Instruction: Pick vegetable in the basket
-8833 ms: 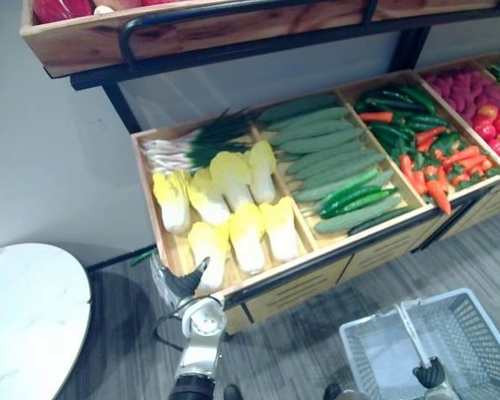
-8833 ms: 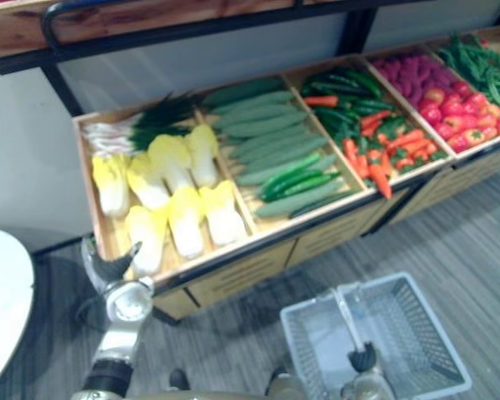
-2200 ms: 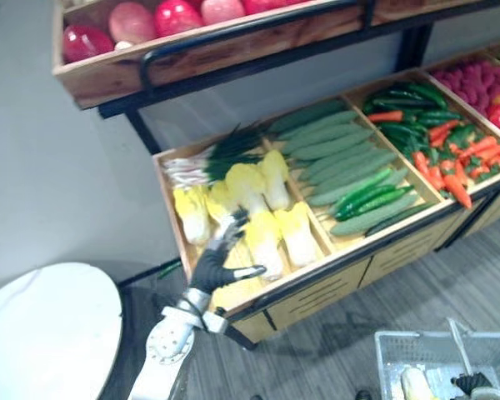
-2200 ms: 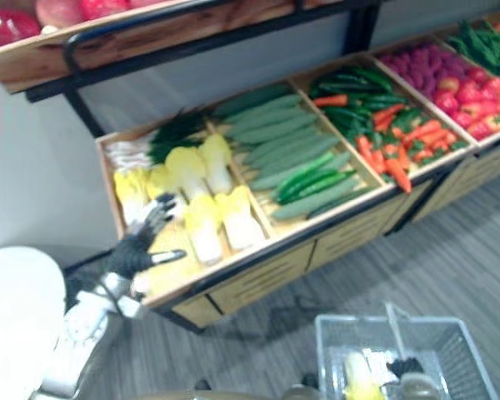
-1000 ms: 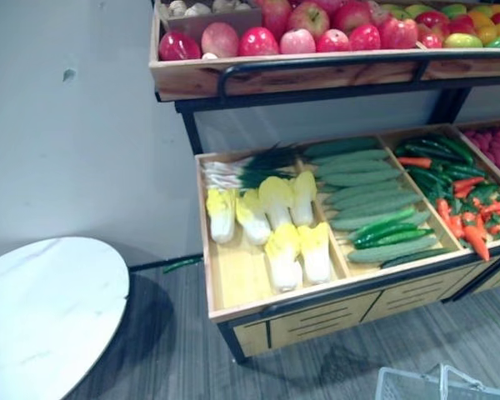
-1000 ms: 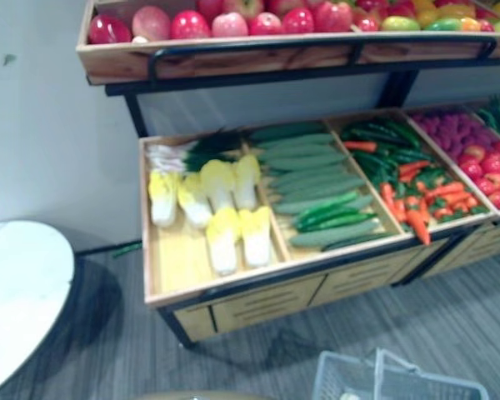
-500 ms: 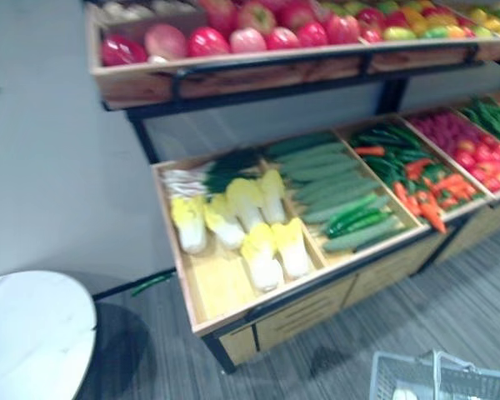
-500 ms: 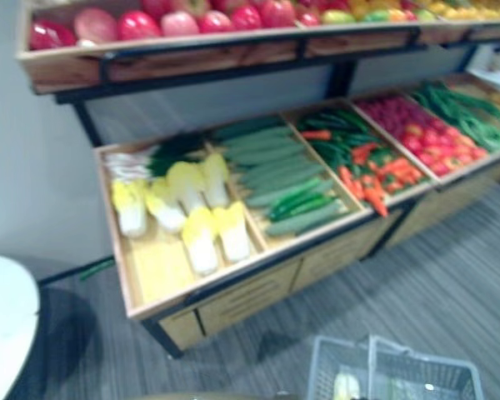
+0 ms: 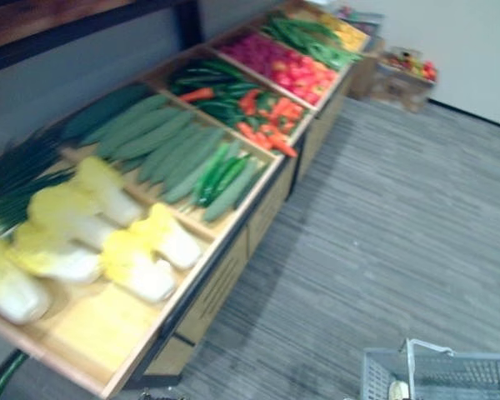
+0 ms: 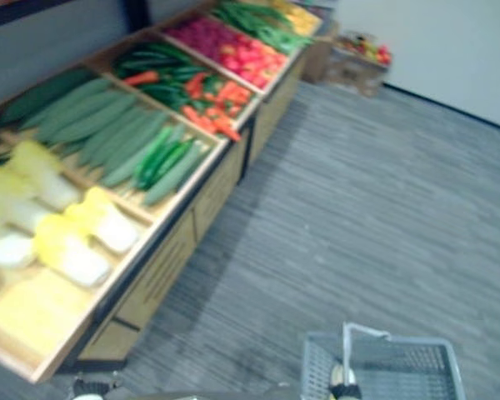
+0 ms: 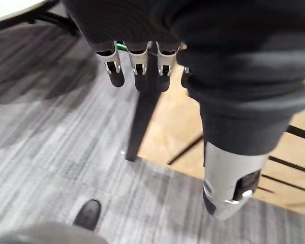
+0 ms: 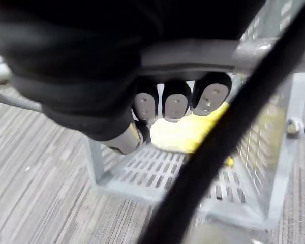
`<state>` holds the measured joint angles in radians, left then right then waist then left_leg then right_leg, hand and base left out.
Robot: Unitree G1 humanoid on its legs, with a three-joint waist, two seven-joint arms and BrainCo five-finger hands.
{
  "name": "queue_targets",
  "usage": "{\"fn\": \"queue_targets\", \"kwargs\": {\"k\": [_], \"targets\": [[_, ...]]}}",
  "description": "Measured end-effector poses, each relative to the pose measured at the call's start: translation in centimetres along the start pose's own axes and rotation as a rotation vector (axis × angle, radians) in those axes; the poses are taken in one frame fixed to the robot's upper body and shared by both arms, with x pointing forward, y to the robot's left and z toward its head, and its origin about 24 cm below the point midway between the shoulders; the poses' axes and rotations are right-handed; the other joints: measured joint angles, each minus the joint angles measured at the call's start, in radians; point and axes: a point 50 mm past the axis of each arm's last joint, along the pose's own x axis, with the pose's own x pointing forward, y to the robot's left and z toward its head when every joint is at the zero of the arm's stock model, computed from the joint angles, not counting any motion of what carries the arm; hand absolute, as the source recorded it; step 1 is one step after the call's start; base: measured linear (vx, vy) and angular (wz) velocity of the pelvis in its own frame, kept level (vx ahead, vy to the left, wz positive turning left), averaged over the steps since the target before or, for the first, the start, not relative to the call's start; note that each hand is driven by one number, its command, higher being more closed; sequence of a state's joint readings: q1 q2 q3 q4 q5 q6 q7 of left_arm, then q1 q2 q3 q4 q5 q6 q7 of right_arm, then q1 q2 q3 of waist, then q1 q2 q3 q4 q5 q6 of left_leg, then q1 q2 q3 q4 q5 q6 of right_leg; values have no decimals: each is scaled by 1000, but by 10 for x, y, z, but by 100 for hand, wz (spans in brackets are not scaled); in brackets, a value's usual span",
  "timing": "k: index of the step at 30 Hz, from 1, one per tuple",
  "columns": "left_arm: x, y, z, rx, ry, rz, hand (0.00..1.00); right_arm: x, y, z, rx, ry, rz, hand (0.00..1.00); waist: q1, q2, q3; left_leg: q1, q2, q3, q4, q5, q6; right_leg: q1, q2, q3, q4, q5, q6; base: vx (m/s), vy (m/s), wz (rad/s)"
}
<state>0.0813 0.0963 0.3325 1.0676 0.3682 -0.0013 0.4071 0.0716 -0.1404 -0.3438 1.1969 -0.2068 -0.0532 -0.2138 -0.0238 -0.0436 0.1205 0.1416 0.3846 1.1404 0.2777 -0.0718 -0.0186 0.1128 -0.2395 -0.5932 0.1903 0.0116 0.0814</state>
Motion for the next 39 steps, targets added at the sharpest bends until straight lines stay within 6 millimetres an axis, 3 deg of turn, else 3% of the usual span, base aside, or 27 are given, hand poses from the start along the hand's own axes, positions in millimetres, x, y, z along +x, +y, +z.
{"fn": "queue_targets", "kwargs": {"k": [1,2,4,5,6,7,8,9,11,13,15,16,17,18,20,21,25,26,31,34,36,37,38,39], "targets": [[-2,-5,-1,-6,4,-14,0,-1,-1,-7,-4,18,-3,100,0,-8,4,-1,56,17,105,-5,-2,19,17,11,-27,-12,-19,-28,-273,-58],[-3,-9,3,-16,-3,-25,0,-1,-4,-8,-5,26,-11,100,-2,-1,4,-17,41,-9,83,-55,-44,22,19,27,-41,-24,-33,-76,-149,-45],[-5,-13,1,-20,6,-38,0,1,-14,-8,-8,28,-47,100,-4,38,-6,-15,34,-9,20,-29,17,12,34,36,-25,-35,-18,-75,-56,-26],[-6,-16,2,-27,18,-43,0,0,-14,-12,-17,34,-48,100,-10,58,-2,7,53,8,46,-19,9,-27,17,39,67,-91,8,18,-120,-48],[-7,-12,-7,-27,44,-26,0,-1,-6,-9,-33,10,-21,100,-4,54,-3,27,97,19,113,-16,5,-51,47,61,23,-109,29,59,-167,-60],[-6,-9,-12,-18,56,-17,0,-2,0,-7,-47,-8,-1,100,1,40,-3,34,117,12,162,-14,2,-60,66,78,-20,-91,20,-9,-284,-103],[-7,-5,-24,-3,86,-14,0,-3,7,-3,-85,-36,24,100,3,27,-5,31,164,-99,291,-6,8,-39,93,89,-62,-121,-16,7,-283,-161],[-13,-12,-33,-24,122,-26,0,-2,8,5,-135,-75,31,100,18,37,-4,-54,188,-396,429,79,80,-9,122,180,-92,-116,-24,-1,-227,-173],[-13,-14,-31,-24,118,-34,0,-1,6,11,-169,-107,34,100,43,32,3,-117,108,-596,475,-15,-17,-10,98,241,-95,-112,-24,66,19,-137],[-15,-19,-28,-32,108,-39,0,1,0,16,-166,-116,17,100,56,33,5,-214,-57,-763,448,-128,-54,-7,58,333,-111,-103,-11,111,124,-121],[-16,-20,-29,-28,107,-37,0,1,0,15,-164,-110,17,100,59,38,6,-251,-122,-803,344,-127,-60,-3,57,366,-130,-99,-2,58,150,-78],[-19,-22,-34,-28,122,-41,0,2,-1,15,-165,-110,15,100,61,56,8,-267,-156,-834,193,-71,-56,-2,75,393,-143,-99,3,108,264,-87],[-23,-26,-40,-27,141,-51,0,2,-5,15,-165,-106,5,100,64,83,12,-257,-166,-852,77,-52,-54,0,108,421,-156,-100,26,134,252,-63],[-24,-27,-40,-27,144,-55,0,2,-3,13,-160,-101,11,100,61,91,9,-245,-178,-861,42,-59,-59,2,103,423,-167,-93,35,125,139,-21],[-18,-19,-35,-27,119,-29,0,-1,7,8,-138,-87,46,100,63,39,21,-239,-235,-856,-28,-33,-44,10,65,411,-203,-80,46,127,99,25],[-18,-18,-35,-32,122,-27,0,-1,7,6,-134,-76,46,100,65,30,27,-227,-266,-865,-62,-18,-36,14,44,406,-206,-78,50,104,99,30],[-20,-22,-35,-45,129,-32,0,0,1,5,-140,-77,32,100,65,53,39,-177,-311,-868,-144,14,-24,36,14,387,-207,-79,53,59,37,21],[-21,-23,-35,-46,130,-35,0,0,2,9,-144,-90,34,100,68,69,37,-171,-313,-869,-159,24,-28,32,14,388,-206,-84,62,32,-32,-2],[-23,-28,-33,-19,118,-60,0,1,6,21,-148,-125,44,100,73,67,36,-132,-308,-856,-236,53,-43,19,34,416,-206,-93,72,39,-61,-16],[-20,-25,-32,-7,108,-58,0,2,3,25,-151,-141,37,100,75,46,34,-115,-323,-850,-256,41,-37,1,15,437,-176,-131,92,79,9,-19],[-19,-22,-34,20,98,-60,0,2,-2,20,-134,-124,22,100,83,21,29,-89,-364,-863,-254,-8,-29,-26,-29,452,-66,-193,116,112,77,-10],[-19,-22,-35,38,95,-69,0,2,-6,14,-126,-107,8,100,82,19,30,-68,-378,-889,-259,-28,-24,-63,-45,473,73,-215,138,111,114,-7],[-19,-23,-36,54,95,-83,0,2,-9,14,-122,-106,-1,100,76,25,30,-61,-378,-893,-245,-40,-17,-140,-56,490,243,-205,125,141,146,16],[-19,-23,-34,73,82,-101,0,2,-8,13,-108,-112,-1,100,58,14,33,-45,-384,-913,-231,-54,-12,-235,-80,490,466,-149,45,176,171,43]]}}
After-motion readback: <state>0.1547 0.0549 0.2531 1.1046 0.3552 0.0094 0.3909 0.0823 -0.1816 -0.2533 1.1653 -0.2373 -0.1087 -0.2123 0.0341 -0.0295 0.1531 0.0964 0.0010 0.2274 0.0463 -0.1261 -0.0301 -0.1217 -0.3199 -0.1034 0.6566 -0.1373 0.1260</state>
